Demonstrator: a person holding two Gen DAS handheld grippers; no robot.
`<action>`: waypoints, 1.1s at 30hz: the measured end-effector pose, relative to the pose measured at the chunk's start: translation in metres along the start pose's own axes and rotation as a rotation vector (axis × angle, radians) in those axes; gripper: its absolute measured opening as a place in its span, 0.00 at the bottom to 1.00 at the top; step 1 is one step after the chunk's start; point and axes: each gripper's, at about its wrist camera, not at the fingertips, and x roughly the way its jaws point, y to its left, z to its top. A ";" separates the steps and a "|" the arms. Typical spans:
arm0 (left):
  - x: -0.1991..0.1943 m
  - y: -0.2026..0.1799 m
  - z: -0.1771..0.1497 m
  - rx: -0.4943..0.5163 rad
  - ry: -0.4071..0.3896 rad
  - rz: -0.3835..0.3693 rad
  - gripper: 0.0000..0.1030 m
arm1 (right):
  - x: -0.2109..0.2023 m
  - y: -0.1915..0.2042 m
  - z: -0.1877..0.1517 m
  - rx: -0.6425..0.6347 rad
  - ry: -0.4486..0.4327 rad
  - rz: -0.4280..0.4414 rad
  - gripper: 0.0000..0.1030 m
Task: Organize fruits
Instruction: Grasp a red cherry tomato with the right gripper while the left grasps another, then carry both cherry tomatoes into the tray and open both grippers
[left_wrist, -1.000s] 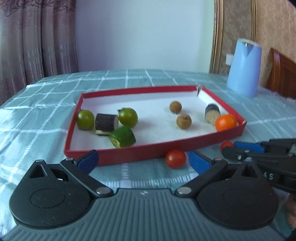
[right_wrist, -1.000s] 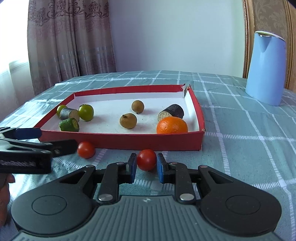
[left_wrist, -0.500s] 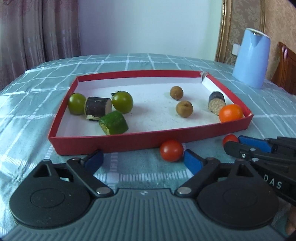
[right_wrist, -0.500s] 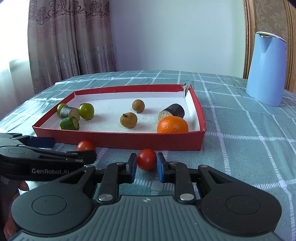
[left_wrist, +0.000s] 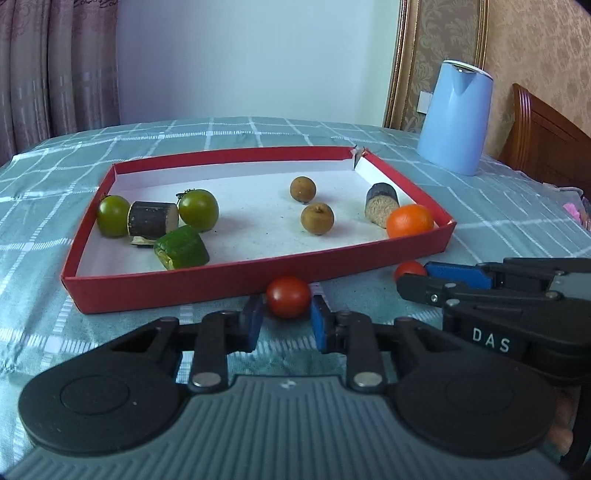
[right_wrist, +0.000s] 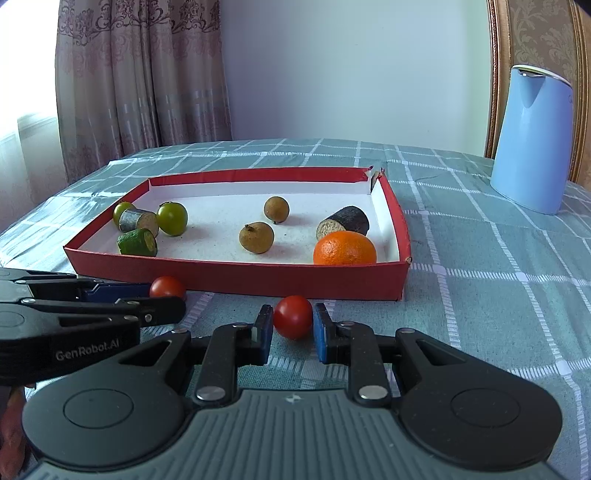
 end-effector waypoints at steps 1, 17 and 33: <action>0.000 0.001 0.000 -0.005 -0.002 -0.003 0.23 | 0.000 0.000 0.000 0.000 0.000 0.000 0.21; -0.015 -0.001 -0.004 0.004 -0.081 -0.043 0.22 | 0.000 -0.003 0.000 0.016 -0.003 0.008 0.22; -0.024 -0.002 -0.006 0.006 -0.133 -0.056 0.22 | -0.011 -0.007 0.000 0.052 -0.061 0.005 0.22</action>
